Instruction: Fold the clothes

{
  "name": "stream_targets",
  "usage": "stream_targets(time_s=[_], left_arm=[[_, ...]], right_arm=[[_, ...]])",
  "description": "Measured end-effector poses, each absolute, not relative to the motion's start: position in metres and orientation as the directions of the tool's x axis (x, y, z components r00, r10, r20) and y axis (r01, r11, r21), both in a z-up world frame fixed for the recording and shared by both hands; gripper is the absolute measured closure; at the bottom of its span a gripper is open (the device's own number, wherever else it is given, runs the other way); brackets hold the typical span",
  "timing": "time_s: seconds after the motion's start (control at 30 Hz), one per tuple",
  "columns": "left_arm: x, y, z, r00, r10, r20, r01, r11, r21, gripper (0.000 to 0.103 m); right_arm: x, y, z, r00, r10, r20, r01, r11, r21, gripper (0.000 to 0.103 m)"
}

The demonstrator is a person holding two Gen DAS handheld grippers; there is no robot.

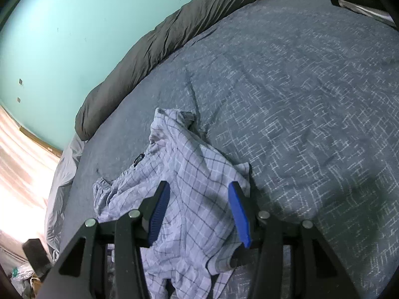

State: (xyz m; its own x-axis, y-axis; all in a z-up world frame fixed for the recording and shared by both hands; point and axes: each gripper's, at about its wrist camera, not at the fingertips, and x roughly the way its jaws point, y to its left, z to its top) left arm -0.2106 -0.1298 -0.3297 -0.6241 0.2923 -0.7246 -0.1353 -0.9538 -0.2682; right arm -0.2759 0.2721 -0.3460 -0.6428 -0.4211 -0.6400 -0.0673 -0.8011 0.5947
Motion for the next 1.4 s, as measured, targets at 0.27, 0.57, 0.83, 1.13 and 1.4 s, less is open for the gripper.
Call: stream_targets(time_s=[0.27,0.57,0.83,1.13,1.4], left_arm=[[-0.212,-0.2,-0.337,-0.667,0.28,-0.691,0.065,-0.901,-0.428,0.097],[-0.208,-0.226,-0.343,-0.69,0.221,-0.689,0.161,-0.881,-0.444,0.097],[-0.201,-0.235,-0.343,-0.694,0.178,-0.698,0.23,-0.863,-0.449,0.071],[-0.207,-0.179,-0.341,-0.652,0.283,-0.704,0.066,-0.903,-0.425,0.068],[-0.22,-0.132,-0.355,-0.592,0.349,-0.726,-0.023,-0.908,-0.418,0.068]], right_arm=[[-0.277,0.273,-0.346,-0.644,-0.419,-0.639,-0.072,-0.799,0.597,0.054],[-0.278,0.277,-0.348,-0.638,-0.427,-0.641,-0.078,-0.792,0.605,0.054],[-0.278,0.286,-0.353,-0.625,-0.434,-0.649,-0.103,-0.778,0.619,0.054],[-0.27,0.303,-0.372,-0.563,-0.438,-0.701,-0.168,-0.77,0.616,0.054],[-0.287,0.32,-0.375,-0.571,-0.467,-0.675,-0.153,-0.748,0.646,0.054]])
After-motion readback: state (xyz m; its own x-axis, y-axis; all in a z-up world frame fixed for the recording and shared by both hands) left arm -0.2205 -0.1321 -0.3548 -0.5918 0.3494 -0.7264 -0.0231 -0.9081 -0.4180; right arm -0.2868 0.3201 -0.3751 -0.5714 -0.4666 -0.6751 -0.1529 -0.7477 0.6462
